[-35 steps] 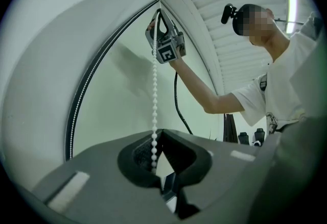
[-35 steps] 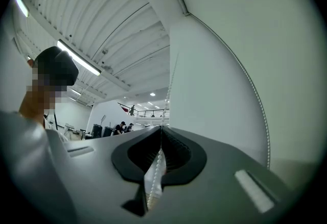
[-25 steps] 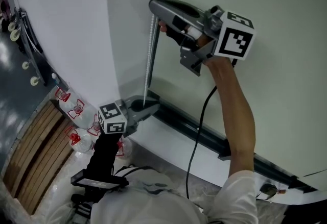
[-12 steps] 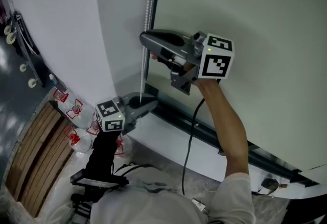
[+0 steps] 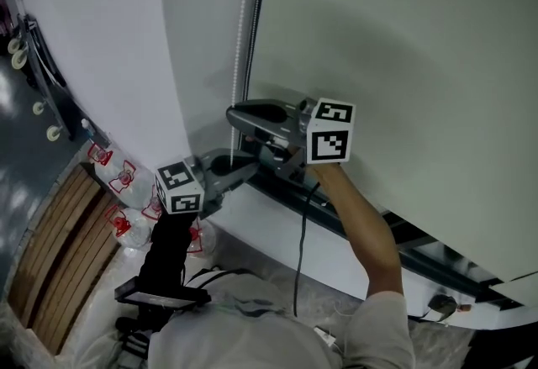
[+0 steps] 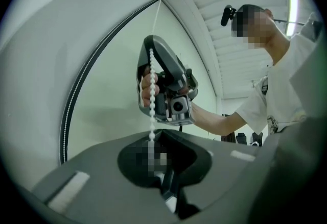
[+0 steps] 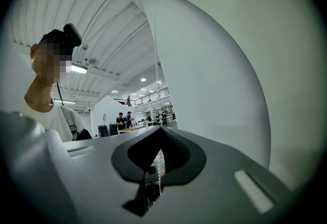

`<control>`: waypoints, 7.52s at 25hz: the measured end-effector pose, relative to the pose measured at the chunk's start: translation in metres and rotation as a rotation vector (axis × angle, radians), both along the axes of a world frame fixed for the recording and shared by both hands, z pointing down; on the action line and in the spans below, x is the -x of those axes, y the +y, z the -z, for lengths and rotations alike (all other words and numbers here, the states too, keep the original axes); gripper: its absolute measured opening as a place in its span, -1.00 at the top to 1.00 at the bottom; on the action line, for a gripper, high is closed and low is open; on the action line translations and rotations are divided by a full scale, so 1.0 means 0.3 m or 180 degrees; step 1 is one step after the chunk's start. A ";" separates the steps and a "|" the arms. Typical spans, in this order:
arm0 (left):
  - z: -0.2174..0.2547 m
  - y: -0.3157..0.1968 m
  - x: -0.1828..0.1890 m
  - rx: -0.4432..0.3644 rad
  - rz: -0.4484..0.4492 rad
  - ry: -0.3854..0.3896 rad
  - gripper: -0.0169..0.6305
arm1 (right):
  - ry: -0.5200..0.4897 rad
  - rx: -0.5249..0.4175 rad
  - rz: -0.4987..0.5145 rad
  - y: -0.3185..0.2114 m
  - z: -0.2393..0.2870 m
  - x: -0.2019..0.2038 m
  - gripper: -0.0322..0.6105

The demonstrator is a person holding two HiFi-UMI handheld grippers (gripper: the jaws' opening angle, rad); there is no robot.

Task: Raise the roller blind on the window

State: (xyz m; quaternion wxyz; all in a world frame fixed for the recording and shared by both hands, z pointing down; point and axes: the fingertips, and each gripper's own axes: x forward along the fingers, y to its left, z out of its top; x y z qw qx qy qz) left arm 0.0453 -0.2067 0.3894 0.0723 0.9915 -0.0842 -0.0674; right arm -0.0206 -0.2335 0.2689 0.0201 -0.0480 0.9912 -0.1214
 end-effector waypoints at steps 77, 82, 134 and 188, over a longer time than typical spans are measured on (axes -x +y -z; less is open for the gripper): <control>-0.033 -0.007 0.023 0.0062 0.0009 -0.0032 0.95 | -0.0038 -0.0143 0.0194 -0.004 0.109 0.013 0.88; -0.029 -0.004 0.013 0.0064 -0.0001 -0.0027 0.95 | 0.0016 -0.0161 0.0195 0.013 0.081 0.014 0.88; -0.060 0.014 0.000 0.0142 -0.0060 -0.0052 0.95 | -0.0730 -0.0812 0.0067 -0.078 0.683 -0.047 0.85; -0.062 0.047 -0.017 0.0201 -0.0164 -0.0048 0.95 | -0.0528 -0.0285 -0.0094 -0.037 0.152 -0.047 0.42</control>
